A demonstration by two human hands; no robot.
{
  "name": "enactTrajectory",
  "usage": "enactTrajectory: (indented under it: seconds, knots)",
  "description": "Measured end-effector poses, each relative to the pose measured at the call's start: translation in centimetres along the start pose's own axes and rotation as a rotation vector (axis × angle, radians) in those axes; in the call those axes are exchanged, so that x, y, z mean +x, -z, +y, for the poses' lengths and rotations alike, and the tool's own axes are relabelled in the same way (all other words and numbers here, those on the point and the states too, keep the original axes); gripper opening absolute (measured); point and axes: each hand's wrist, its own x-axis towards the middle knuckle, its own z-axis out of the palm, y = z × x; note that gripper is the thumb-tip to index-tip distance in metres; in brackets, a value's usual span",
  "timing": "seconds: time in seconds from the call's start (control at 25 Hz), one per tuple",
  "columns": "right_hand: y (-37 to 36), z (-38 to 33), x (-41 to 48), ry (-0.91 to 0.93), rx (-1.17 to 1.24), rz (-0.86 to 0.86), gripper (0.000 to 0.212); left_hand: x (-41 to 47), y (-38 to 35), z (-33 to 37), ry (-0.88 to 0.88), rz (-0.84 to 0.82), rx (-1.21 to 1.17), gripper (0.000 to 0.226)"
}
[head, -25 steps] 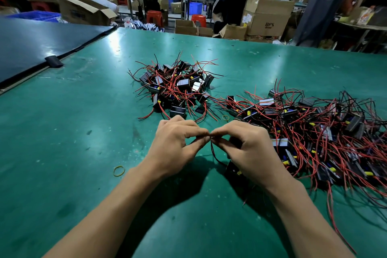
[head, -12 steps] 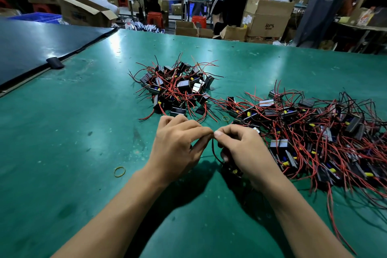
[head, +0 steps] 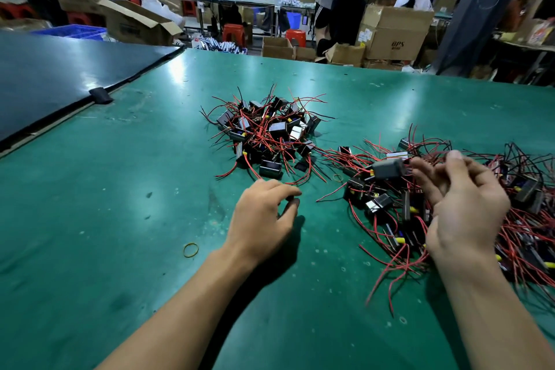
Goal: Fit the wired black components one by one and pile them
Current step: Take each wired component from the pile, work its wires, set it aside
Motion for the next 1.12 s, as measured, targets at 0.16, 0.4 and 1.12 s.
enactTrajectory:
  seconds: [0.16,0.4,1.12]
  knots:
    - [0.0,1.7,-0.9,-0.043,-0.281,0.006,0.011,0.0,-0.5,-0.5,0.098,-0.111,-0.019,0.015]
    - [-1.9,1.5,-4.8,0.614,-0.594,-0.079,0.013,1.4,-0.1,-2.2,0.389,0.233,-0.088,0.013]
    - [-23.2,12.9,-0.5,0.407,-1.352,-1.173,0.038,9.5,4.7,-5.9,0.889,-0.28,-0.159,0.011]
